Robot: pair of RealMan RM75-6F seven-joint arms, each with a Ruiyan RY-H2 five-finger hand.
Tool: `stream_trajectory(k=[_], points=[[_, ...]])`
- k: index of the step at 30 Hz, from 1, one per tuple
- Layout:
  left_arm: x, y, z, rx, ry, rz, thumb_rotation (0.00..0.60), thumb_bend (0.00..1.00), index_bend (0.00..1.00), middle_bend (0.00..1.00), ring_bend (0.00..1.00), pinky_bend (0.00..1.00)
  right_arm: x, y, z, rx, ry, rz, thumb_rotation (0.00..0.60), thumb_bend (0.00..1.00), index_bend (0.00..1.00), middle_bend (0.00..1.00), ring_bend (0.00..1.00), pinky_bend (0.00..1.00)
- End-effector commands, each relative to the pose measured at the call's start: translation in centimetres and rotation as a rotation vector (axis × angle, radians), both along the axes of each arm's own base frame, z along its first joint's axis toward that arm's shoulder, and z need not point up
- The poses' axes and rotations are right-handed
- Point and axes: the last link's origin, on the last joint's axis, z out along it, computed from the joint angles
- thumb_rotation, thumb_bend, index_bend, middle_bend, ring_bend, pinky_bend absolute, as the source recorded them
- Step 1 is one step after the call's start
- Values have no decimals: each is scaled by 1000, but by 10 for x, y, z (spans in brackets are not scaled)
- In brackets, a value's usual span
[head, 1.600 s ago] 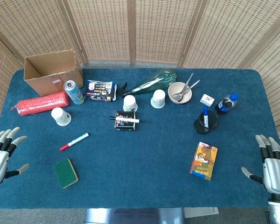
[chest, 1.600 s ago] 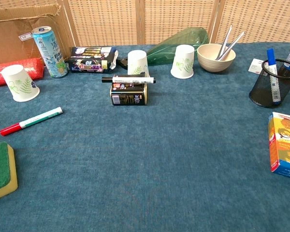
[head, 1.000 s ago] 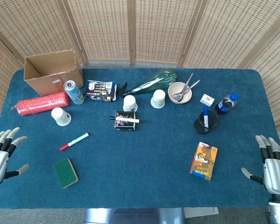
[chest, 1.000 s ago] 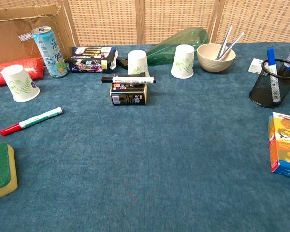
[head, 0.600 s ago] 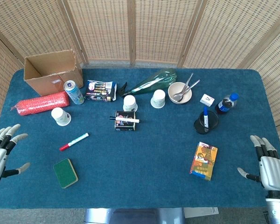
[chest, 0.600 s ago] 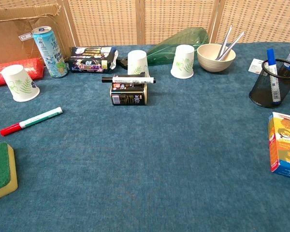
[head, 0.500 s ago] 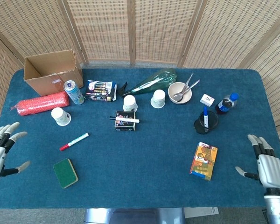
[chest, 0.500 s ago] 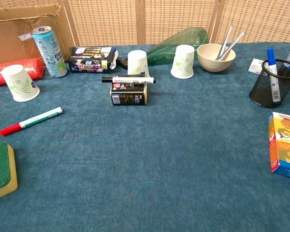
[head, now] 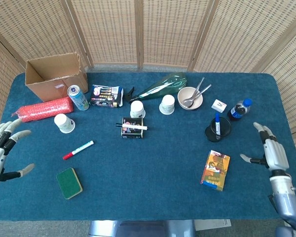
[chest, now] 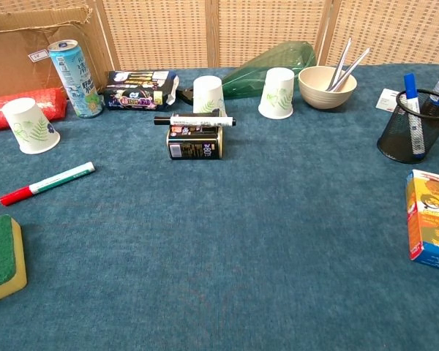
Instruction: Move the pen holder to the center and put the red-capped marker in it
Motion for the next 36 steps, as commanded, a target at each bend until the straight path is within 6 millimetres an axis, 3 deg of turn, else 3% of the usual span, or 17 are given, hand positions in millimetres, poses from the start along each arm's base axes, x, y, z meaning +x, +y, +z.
stream_trajectory(k=[1,6,16,26,36], points=[[0,-2,0,1,3,-3,600,185,213,0,0,0,4,-20,-4,-4,-14,-3,600,0,0,0,0,145],[-3,-4,3,12,8,7,600,185,214,0,0,0,2,-43,-12,22,4,-31,600,0,0,0,0,161],[-6,-1,1,12,18,21,600,185,214,0,0,0,0,-72,-34,100,-58,-91,600,0,0,0,0,170],[-7,0,0,11,26,26,600,184,213,0,0,0,5,-80,-40,99,-85,-90,600,0,0,0,0,187],[-17,0,2,17,21,52,600,185,214,0,0,0,7,-73,-54,101,-112,-88,600,0,0,0,0,216]])
